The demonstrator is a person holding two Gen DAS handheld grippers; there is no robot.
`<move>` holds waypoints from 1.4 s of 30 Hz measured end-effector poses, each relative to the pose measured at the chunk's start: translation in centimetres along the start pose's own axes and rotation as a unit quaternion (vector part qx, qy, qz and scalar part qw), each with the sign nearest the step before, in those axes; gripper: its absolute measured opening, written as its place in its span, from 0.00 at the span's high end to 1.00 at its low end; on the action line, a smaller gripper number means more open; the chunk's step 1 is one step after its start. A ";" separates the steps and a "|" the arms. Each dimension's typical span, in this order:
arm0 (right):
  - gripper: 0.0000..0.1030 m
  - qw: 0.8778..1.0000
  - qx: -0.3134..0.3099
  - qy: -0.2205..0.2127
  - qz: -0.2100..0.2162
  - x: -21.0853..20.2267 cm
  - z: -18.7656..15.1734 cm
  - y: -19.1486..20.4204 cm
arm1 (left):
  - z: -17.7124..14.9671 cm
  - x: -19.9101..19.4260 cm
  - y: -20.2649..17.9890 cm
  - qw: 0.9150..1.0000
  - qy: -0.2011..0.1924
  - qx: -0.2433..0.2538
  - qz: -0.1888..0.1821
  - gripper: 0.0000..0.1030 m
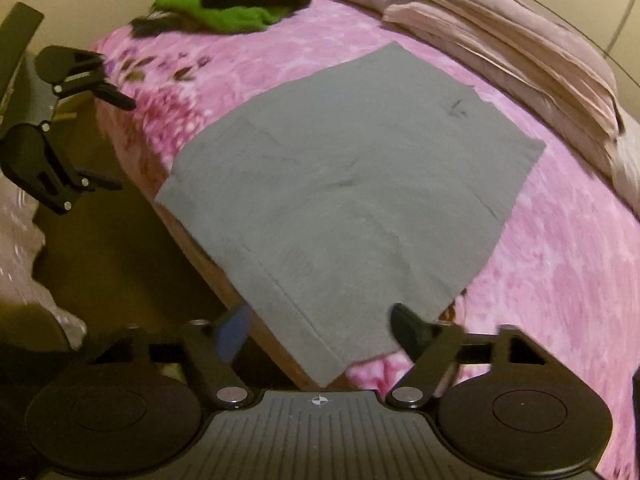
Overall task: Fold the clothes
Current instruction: 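Move the left gripper to the garment's side edge and grasp it, then lift the garment edge with the left gripper while the right gripper grasps the opposite edge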
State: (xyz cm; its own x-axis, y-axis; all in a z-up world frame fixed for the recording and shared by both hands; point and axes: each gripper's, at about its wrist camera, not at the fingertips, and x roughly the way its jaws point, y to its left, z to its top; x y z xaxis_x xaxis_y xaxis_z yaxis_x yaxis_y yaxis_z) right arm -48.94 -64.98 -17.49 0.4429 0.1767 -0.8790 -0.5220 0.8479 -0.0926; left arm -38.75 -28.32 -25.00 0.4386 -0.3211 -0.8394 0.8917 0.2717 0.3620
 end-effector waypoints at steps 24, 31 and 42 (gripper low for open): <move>0.40 0.999 0.005 0.025 -0.030 8.7 -3.7 -0.5 | -13.5 11.1 -2.2 0.876 -0.168 0.451 0.017 0.74; 0.40 0.999 -0.019 0.012 -0.025 7.4 -2.9 0.3 | -8.3 6.8 1.3 0.918 -0.164 0.359 -0.038 0.88; 0.21 0.993 -0.113 -0.034 -0.028 7.6 -1.6 3.6 | 4.1 5.5 11.2 0.981 -0.126 0.055 -0.134 0.91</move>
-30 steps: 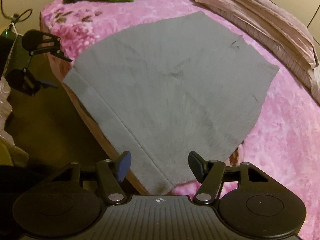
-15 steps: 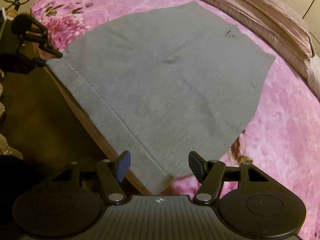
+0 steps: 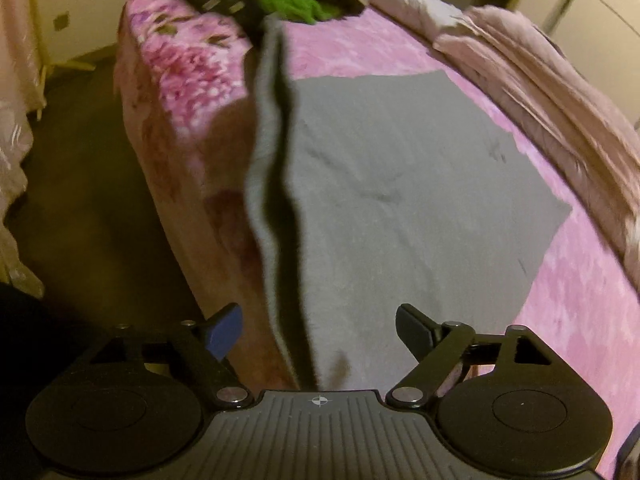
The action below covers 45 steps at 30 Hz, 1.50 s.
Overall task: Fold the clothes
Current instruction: 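Lift the garment edge with the left gripper while the right gripper grasps the opposite edge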
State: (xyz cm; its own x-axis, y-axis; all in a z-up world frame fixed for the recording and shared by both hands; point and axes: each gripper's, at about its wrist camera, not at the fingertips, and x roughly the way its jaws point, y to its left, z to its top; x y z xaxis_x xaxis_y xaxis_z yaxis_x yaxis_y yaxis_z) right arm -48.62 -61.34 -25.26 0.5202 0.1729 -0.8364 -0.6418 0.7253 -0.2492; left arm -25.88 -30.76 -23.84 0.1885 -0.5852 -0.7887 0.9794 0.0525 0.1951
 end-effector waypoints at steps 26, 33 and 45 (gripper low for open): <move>0.96 0.998 -0.064 0.022 -0.017 -4.8 1.5 -4.5 | 0.6 -4.8 3.4 0.997 0.013 -0.077 -0.020 0.92; 0.97 0.997 -0.076 0.011 0.003 -9.4 5.3 -5.8 | 0.2 -11.0 1.2 0.996 -0.006 -0.093 0.013 0.93; 0.97 0.998 -0.012 0.033 0.051 -15.6 7.2 -4.5 | 0.1 -16.4 -0.5 0.987 -0.010 -0.162 0.013 0.93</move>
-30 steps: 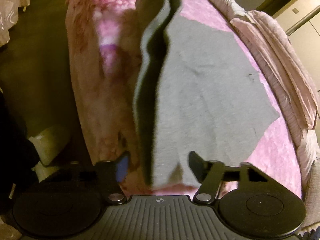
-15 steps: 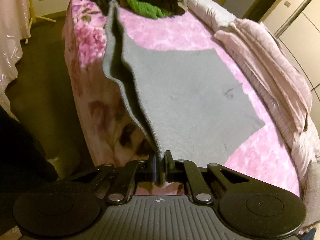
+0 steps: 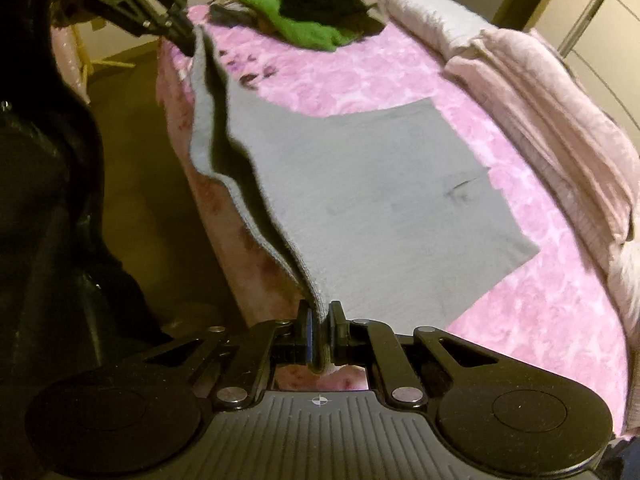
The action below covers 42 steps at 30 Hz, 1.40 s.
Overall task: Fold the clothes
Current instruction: 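Lift the garment edge with the left gripper while the right gripper grasps the opposite edge, then fold the grey garment in half with both grippers and open them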
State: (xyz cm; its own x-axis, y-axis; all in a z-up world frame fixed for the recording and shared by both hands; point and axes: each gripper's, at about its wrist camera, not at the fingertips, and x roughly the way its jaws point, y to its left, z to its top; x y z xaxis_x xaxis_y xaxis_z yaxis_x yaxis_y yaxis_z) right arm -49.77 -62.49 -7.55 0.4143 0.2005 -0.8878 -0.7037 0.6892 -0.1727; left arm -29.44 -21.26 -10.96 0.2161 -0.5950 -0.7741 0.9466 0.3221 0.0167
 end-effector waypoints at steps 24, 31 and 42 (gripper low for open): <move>0.97 0.998 0.063 0.000 0.018 17.5 12.2 -39.2 | 26.4 26.4 27.3 0.990 0.065 -0.122 0.029 0.93; 0.96 0.992 0.120 0.027 0.025 26.6 11.8 -44.8 | 25.8 36.1 31.9 0.982 0.121 -0.142 0.019 0.93; 0.61 0.956 0.285 0.026 -0.059 32.8 8.4 -48.7 | 22.8 44.5 36.2 0.970 0.146 -0.184 0.065 0.85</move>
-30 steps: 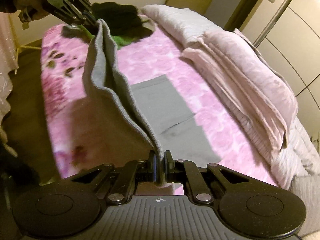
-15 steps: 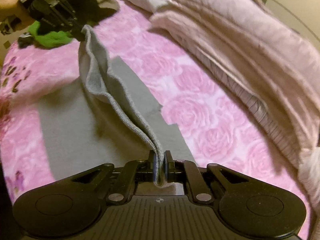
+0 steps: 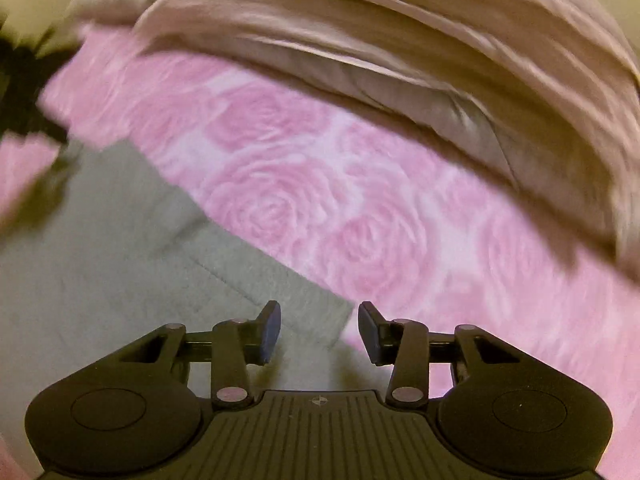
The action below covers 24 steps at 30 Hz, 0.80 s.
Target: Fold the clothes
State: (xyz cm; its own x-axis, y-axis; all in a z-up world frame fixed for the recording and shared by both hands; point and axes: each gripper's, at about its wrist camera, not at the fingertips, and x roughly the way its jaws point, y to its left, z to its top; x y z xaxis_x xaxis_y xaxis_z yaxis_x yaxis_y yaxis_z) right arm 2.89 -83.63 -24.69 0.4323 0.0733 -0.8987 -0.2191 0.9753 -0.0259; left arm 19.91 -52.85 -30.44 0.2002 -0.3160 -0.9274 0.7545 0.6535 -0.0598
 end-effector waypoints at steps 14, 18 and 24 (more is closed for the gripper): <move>0.61 0.981 0.182 0.036 0.049 -7.2 -15.4 4.1 | -15.6 -4.1 -0.2 0.996 0.069 -0.041 -0.047 0.74; 0.61 0.976 0.206 0.053 0.055 -8.0 -18.8 5.9 | -19.3 -4.7 -1.0 0.993 0.087 -0.049 -0.057 0.74; 0.61 0.966 0.242 0.054 0.068 -8.8 -21.5 7.1 | -21.9 -5.0 -2.4 0.992 0.086 -0.055 -0.078 0.74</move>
State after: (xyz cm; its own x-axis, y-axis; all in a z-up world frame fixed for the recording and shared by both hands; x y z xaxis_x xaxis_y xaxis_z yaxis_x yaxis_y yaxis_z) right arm -21.28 -81.87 -26.33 0.3292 0.2111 -0.9203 0.1778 0.9434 0.2800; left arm 3.39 -37.81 -33.69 -0.0307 -0.3029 -0.9525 0.6932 0.6801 -0.2386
